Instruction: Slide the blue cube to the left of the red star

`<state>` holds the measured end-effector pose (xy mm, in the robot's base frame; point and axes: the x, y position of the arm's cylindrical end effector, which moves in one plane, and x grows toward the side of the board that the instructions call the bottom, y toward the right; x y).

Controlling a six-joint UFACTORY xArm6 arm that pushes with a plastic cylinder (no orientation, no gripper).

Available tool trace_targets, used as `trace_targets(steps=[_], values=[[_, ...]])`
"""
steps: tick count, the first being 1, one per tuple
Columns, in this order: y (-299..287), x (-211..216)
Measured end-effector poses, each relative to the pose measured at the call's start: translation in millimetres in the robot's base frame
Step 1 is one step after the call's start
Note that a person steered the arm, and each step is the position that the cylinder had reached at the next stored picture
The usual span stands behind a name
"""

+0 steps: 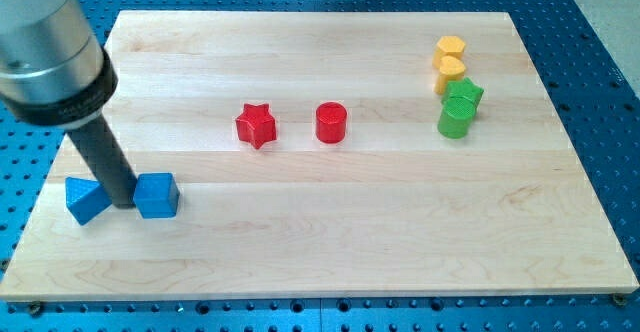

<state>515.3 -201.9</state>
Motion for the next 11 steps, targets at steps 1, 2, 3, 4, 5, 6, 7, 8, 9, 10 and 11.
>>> trace_targets(steps=[1, 2, 3, 4, 5, 6, 7, 8, 9, 10, 11], values=[[0.0, 39.3], [19.1, 72.7], [55.9, 25.2], [63.5, -45.8], [63.5, -45.3], [63.5, 8.3], [18.4, 23.7], [13.6, 19.9], [25.9, -12.8], [25.9, -42.4], [4.3, -42.6]])
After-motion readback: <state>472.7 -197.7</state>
